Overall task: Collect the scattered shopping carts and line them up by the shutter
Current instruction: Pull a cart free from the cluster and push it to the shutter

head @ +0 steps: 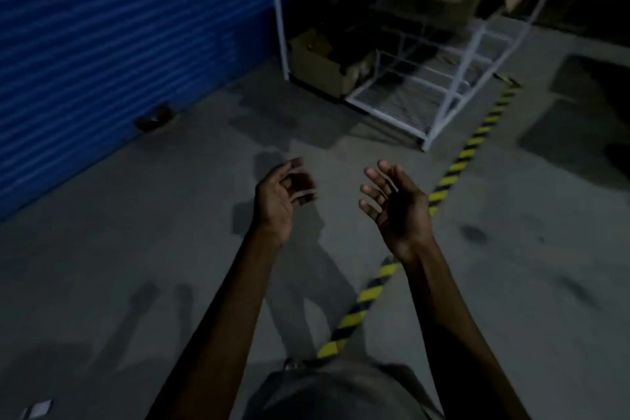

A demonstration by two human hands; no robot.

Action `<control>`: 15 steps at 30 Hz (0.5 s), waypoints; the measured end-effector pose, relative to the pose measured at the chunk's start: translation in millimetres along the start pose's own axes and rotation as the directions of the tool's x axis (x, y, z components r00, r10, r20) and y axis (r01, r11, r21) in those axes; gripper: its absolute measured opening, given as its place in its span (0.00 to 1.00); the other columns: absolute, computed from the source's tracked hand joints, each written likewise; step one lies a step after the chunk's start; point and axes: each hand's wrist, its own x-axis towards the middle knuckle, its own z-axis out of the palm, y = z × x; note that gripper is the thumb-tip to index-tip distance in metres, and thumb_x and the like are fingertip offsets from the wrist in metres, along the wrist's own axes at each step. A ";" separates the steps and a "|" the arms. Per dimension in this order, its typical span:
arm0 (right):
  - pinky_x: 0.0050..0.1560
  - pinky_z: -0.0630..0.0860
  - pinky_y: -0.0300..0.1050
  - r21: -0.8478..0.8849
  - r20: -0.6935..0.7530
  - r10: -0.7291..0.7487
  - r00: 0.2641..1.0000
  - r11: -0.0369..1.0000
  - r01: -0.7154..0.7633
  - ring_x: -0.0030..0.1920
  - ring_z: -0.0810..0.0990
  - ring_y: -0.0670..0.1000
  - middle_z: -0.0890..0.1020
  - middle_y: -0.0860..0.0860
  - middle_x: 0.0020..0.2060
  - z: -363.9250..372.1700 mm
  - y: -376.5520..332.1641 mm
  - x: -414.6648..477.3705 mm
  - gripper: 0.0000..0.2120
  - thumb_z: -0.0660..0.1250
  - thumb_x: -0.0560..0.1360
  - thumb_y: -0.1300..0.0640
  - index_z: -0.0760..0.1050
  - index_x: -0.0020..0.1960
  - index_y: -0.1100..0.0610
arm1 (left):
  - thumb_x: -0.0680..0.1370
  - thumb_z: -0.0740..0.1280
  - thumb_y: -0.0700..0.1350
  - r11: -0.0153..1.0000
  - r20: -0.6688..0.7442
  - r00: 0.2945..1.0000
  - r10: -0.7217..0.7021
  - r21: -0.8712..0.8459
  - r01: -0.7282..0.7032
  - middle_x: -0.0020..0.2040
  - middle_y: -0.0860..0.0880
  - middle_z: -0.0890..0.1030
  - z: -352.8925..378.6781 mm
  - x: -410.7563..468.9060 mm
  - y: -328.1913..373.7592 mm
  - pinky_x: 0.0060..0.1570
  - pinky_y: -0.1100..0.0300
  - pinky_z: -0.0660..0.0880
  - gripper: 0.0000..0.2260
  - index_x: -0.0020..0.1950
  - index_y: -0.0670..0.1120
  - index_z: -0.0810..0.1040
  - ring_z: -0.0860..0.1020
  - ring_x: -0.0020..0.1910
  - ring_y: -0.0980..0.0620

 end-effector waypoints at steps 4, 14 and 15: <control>0.50 0.78 0.47 0.070 -0.145 -0.035 0.989 0.997 0.046 0.45 0.83 0.49 0.85 0.49 0.54 -92.7 -13.3 -29.1 0.12 0.60 0.84 0.47 0.78 0.60 0.51 | 0.85 0.58 0.45 0.970 0.108 0.981 -0.161 0.203 0.137 0.29 0.49 0.73 58.0 -9.2 -77.6 0.43 0.52 0.76 0.13 0.55 0.42 0.81 0.78 0.32 0.49; 0.49 0.76 0.47 0.201 -0.468 -0.046 0.882 0.967 0.157 0.47 0.81 0.50 0.85 0.50 0.54 -281.3 -51.2 -114.2 0.13 0.61 0.84 0.46 0.78 0.62 0.52 | 0.84 0.62 0.45 0.813 0.334 0.789 -0.516 0.482 0.328 0.35 0.47 0.79 213.7 -51.9 -228.9 0.42 0.51 0.78 0.10 0.53 0.42 0.81 0.79 0.36 0.47; 0.49 0.76 0.47 0.201 -0.501 -0.057 0.864 0.963 0.180 0.47 0.81 0.50 0.85 0.50 0.54 -297.3 -57.1 -124.2 0.13 0.61 0.84 0.46 0.78 0.62 0.52 | 0.83 0.62 0.45 0.802 0.350 0.770 -0.533 0.500 0.328 0.36 0.47 0.80 227.7 -56.0 -240.3 0.42 0.51 0.78 0.10 0.53 0.43 0.81 0.79 0.37 0.47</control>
